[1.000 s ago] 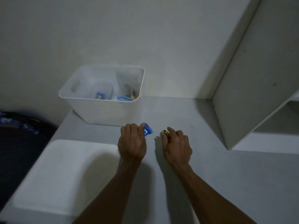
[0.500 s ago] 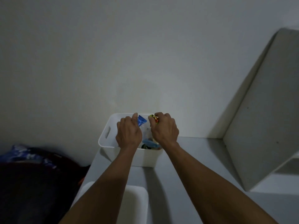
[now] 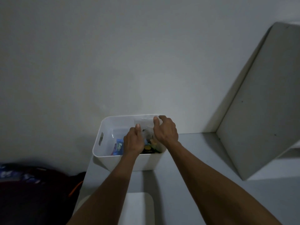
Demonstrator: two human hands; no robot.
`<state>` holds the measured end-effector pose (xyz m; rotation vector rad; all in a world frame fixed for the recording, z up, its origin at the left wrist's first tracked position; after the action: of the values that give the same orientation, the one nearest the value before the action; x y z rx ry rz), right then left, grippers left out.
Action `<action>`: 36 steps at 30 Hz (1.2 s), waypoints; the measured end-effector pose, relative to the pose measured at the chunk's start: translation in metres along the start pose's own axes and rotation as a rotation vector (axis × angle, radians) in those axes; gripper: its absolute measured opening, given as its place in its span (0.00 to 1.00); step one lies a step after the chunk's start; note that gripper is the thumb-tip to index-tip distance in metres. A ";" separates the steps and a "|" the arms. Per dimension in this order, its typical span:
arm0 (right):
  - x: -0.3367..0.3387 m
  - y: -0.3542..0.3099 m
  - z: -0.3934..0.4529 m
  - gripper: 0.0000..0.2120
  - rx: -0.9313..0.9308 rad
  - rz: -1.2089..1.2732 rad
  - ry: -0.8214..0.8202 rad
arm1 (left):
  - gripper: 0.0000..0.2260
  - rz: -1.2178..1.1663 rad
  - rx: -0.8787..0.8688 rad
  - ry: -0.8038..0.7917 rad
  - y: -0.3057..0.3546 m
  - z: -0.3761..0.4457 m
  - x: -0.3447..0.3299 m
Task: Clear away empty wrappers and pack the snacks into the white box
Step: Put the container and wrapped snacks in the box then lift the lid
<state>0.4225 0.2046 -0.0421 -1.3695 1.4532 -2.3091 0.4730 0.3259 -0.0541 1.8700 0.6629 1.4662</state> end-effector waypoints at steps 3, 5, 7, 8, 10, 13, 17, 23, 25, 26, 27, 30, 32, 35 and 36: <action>0.015 -0.003 -0.016 0.25 0.001 -0.003 -0.004 | 0.25 0.002 -0.056 0.041 0.004 -0.017 0.016; 0.026 -0.005 -0.031 0.25 0.007 -0.008 -0.009 | 0.25 -0.003 -0.090 0.094 0.001 -0.029 0.026; 0.039 -0.006 -0.051 0.25 0.013 0.004 -0.010 | 0.26 -0.008 -0.115 0.136 -0.003 -0.047 0.036; 0.045 -0.006 -0.063 0.25 0.019 0.017 -0.012 | 0.25 -0.013 -0.122 0.145 -0.006 -0.058 0.040; 0.054 -0.005 -0.088 0.25 0.038 0.038 -0.023 | 0.24 -0.019 -0.132 0.160 -0.012 -0.081 0.049; 0.060 0.003 -0.126 0.25 0.060 0.055 -0.047 | 0.21 -0.032 -0.140 0.185 -0.029 -0.121 0.061; 0.050 0.024 -0.182 0.24 0.044 0.069 -0.094 | 0.16 -0.050 -0.136 0.199 -0.081 -0.165 0.074; 0.006 0.071 -0.265 0.26 -0.064 0.053 -0.221 | 0.16 0.021 -0.004 0.227 -0.196 -0.201 0.091; -0.011 0.082 -0.290 0.26 -0.110 0.048 -0.266 | 0.18 0.057 0.033 0.235 -0.234 -0.208 0.094; -0.020 0.087 -0.301 0.27 -0.128 0.041 -0.283 | 0.18 0.073 0.053 0.230 -0.250 -0.209 0.095; -0.029 0.090 -0.310 0.27 -0.141 0.032 -0.296 | 0.18 0.081 0.068 0.219 -0.266 -0.209 0.096; -0.058 0.093 -0.328 0.28 -0.179 0.002 -0.297 | 0.21 0.152 0.123 0.132 -0.306 -0.200 0.098; -0.080 0.095 -0.335 0.30 -0.198 -0.002 -0.269 | 0.24 0.221 0.125 0.094 -0.329 -0.187 0.098; -0.112 0.104 -0.339 0.34 -0.204 -0.058 -0.201 | 0.26 0.322 0.097 0.079 -0.361 -0.162 0.095; -0.120 0.108 -0.339 0.35 -0.206 -0.090 -0.178 | 0.27 0.370 0.088 0.074 -0.370 -0.154 0.094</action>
<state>0.2108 0.4354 -0.2502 -1.6788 1.6410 -2.0690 0.3492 0.6650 -0.2511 2.0969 0.4341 1.7687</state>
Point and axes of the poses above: each hand's wrist, its own z-axis towards the middle knuckle, its own x-axis out of the back of the hand, y = z × x, the point moved 2 cm from there along z, towards the middle knuckle, and after that the axes turned 8 degrees about x, right-handed, at the moved point
